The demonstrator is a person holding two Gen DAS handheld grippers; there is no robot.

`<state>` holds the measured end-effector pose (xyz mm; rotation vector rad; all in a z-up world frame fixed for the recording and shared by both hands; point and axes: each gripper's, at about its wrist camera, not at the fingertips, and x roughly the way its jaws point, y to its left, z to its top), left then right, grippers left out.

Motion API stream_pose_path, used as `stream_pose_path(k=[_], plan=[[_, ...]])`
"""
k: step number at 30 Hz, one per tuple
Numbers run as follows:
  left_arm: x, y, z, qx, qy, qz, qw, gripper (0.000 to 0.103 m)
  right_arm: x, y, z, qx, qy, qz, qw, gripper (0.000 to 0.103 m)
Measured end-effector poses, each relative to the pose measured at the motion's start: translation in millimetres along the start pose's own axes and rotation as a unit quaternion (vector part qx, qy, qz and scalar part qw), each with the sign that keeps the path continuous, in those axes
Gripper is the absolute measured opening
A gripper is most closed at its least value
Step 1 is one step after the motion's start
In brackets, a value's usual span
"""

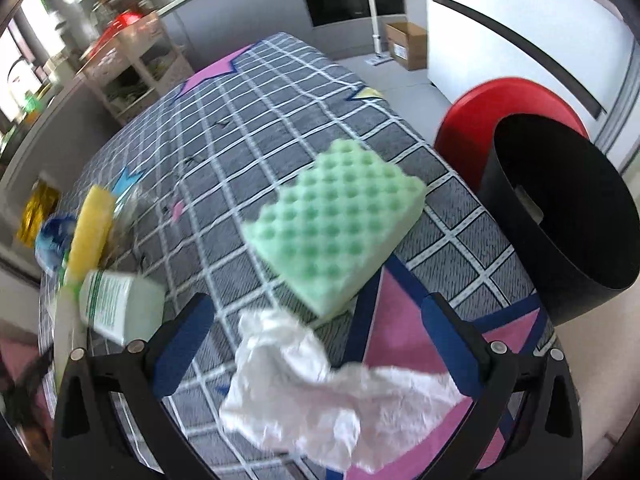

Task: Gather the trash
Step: 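Grasp the green foam sponge with right tool while left tool reaches the bottles, then grasp the pale green coconut-water bottle with left tool while right tool holds the sponge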

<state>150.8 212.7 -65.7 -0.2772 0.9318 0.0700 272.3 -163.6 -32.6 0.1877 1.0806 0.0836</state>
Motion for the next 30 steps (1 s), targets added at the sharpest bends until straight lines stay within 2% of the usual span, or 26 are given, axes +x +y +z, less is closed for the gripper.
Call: stream_pose_path(k=[7,12,16,17,18,19,23,27,30], plan=[[-15.7,0.2,-8.0,-0.014,-0.016,0.006,0.9998,0.102,23.1,1.6,18.6,0.047,0.005,0.003,0.999,0.103],[-17.3,6.7,-9.6,-0.014,-0.016,0.023,0.9995,0.102,46.2,6.0,27.1,0.059,0.029,-0.012,0.998,0.103],[-23.8,12.1,-8.8,-0.015,-0.029,0.055,0.9980,0.102,49.4,13.0,26.7,0.032,0.028,-0.034,0.999,0.103],[-24.0,13.9,-8.3,-0.019,-0.029,0.059,0.9977,0.102,48.4,14.5,25.3,0.024,0.025,-0.040,0.999,0.098],[-23.9,16.7,-7.8,-0.026,-0.028,0.062,0.9973,0.102,45.9,15.5,23.6,0.013,0.017,-0.050,0.999,0.088],[-23.4,20.7,-7.1,-0.039,-0.026,0.064,0.9969,0.102,46.5,16.6,23.1,0.005,0.015,-0.051,0.999,0.087],[-19.4,26.4,-7.4,-0.064,-0.017,0.058,0.9961,0.102,40.5,15.1,18.9,-0.018,0.008,-0.039,0.999,0.082],[-19.3,20.9,-8.0,-0.058,-0.014,0.061,0.9964,0.103,23.4,13.4,14.5,-0.026,-0.013,-0.012,1.000,0.081],[-25.1,18.9,-6.1,-0.057,-0.036,0.080,0.9946,0.103,4.1,19.8,12.4,-0.048,-0.039,0.001,0.998,0.081]])
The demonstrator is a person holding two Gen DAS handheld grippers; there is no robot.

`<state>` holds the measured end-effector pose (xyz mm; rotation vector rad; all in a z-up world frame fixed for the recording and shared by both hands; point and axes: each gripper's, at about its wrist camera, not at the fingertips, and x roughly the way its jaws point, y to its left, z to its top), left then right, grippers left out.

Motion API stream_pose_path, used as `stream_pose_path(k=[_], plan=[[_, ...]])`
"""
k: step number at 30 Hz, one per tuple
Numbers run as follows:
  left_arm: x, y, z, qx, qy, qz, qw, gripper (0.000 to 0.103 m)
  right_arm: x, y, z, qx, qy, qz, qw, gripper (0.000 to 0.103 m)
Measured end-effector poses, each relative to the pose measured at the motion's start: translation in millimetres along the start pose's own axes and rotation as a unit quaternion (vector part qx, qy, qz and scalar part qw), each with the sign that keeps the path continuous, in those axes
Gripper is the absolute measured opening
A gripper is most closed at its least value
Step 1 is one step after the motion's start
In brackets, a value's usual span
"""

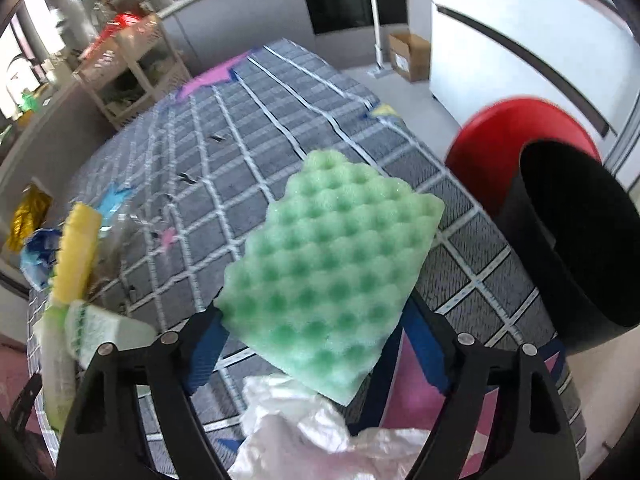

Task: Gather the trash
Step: 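Grasp the pale green coconut-water bottle with left tool while right tool holds the sponge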

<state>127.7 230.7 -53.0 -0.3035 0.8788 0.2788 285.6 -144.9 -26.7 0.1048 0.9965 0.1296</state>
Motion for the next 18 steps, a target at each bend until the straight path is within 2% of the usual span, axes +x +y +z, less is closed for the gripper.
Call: stream_pose_path(k=[1,3,5,8,10,13,18], plan=[[-5.5,0.5,2.3,0.002,-0.023,0.008,0.9997,0.103,-7.5,2.8,-0.4,-0.007,-0.009,0.006,1.000,0.081],[-4.5,0.9,8.5,0.012,-0.025,0.015,0.9995,0.103,-20.2,8.0,-2.5,-0.017,-0.022,0.018,0.999,0.082],[2.3,1.9,14.9,0.013,-0.002,0.008,0.9999,0.103,-31.8,12.1,-5.9,-0.024,-0.030,0.033,0.999,0.082],[8.1,-5.0,15.4,0.010,0.031,-0.048,0.9983,0.103,-43.6,17.1,-12.9,-0.026,-0.034,0.052,0.998,0.082],[15.6,-17.3,12.0,0.028,0.059,-0.070,0.9954,0.103,-49.7,20.8,-17.5,-0.031,-0.035,0.063,0.997,0.082],[33.6,-38.8,5.7,0.060,0.096,-0.068,0.9913,0.103,-58.9,28.8,-27.0,-0.046,-0.036,0.075,0.995,0.082],[61.0,-60.4,15.5,0.067,0.120,-0.074,0.9877,0.103,-72.8,34.9,-43.6,-0.063,-0.036,0.096,0.993,0.082]])
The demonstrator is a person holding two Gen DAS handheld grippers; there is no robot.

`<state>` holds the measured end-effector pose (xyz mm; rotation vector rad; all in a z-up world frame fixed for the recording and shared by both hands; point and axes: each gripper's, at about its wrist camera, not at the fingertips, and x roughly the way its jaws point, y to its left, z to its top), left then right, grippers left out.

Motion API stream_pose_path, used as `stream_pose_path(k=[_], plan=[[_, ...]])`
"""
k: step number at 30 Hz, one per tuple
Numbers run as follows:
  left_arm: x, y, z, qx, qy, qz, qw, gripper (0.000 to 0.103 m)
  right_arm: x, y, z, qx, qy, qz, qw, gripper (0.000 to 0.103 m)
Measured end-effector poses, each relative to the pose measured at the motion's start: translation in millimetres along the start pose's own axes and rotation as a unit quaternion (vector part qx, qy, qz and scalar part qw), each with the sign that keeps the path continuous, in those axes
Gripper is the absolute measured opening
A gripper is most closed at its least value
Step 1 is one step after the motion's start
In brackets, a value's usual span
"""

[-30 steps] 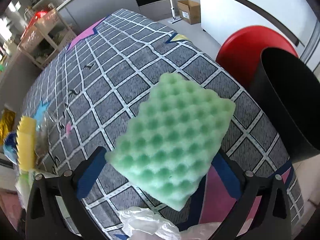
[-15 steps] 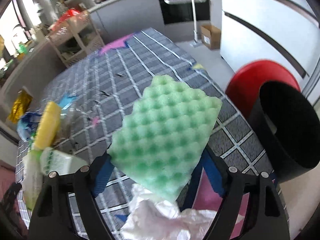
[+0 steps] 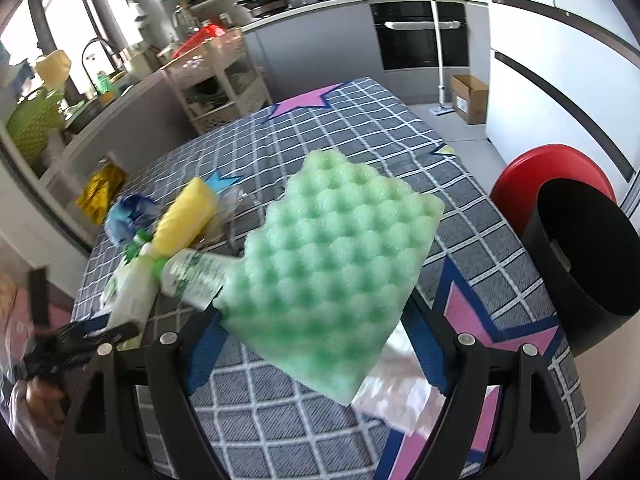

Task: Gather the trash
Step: 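Grasp the pale green coconut-water bottle with left tool while right tool holds the sponge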

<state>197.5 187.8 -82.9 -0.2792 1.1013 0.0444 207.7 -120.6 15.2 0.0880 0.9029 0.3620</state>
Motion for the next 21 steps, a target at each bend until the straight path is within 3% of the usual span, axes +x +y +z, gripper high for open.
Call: stream_pose_path(k=[8,14,21], plan=[[12.7,-13.9,15.5,0.014,0.001,0.033,0.9994,0.103,-18.2,5.8,-17.6,-0.015,-0.004,0.020,1.000,0.082],[-11.0,-17.5,-9.7,0.019,-0.043,0.035,0.9983,0.103,-22.7,-0.7,-26.4,-0.013,-0.004,0.034,0.999,0.082],[-57.3,-35.7,-41.3,0.042,-0.095,0.009,0.9945,0.103,-30.4,-13.5,-34.3,0.001,-0.011,0.055,0.998,0.082]])
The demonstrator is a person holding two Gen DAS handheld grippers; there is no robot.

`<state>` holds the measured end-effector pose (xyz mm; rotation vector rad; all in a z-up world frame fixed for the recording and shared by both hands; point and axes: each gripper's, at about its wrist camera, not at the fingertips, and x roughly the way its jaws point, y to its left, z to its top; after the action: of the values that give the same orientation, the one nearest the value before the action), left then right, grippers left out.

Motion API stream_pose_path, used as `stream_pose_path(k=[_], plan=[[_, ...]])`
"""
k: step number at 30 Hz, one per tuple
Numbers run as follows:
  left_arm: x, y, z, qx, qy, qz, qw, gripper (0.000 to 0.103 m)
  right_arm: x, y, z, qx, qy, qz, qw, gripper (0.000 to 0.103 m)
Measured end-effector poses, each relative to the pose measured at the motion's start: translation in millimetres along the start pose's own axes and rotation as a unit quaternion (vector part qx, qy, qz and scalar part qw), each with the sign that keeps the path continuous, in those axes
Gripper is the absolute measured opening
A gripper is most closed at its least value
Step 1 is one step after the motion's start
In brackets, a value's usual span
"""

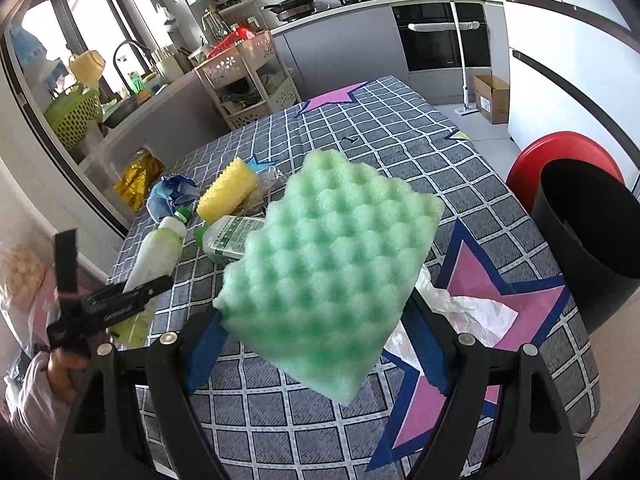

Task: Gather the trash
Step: 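Grasp the pale green coconut-water bottle with left tool while right tool holds the sponge, then carry the bottle and sponge to the black bin and open both tools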

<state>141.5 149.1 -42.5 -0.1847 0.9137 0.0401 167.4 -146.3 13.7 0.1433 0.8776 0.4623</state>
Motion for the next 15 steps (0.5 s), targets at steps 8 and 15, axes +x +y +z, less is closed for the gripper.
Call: stream_pose_path(k=[8,15], plan=[[-27.5,-47.4,4.4,0.016,-0.026,-0.036,0.9989,0.103,-18.5,-27.0,-7.7,0.022,-0.018,0.007,1.000,0.082],[-34.4,-121.1,10.6,0.087,-0.039,-0.056,0.9939,0.103,-45.8,-66.1,-14.8,0.054,-0.044,-0.001,0.998,0.082]])
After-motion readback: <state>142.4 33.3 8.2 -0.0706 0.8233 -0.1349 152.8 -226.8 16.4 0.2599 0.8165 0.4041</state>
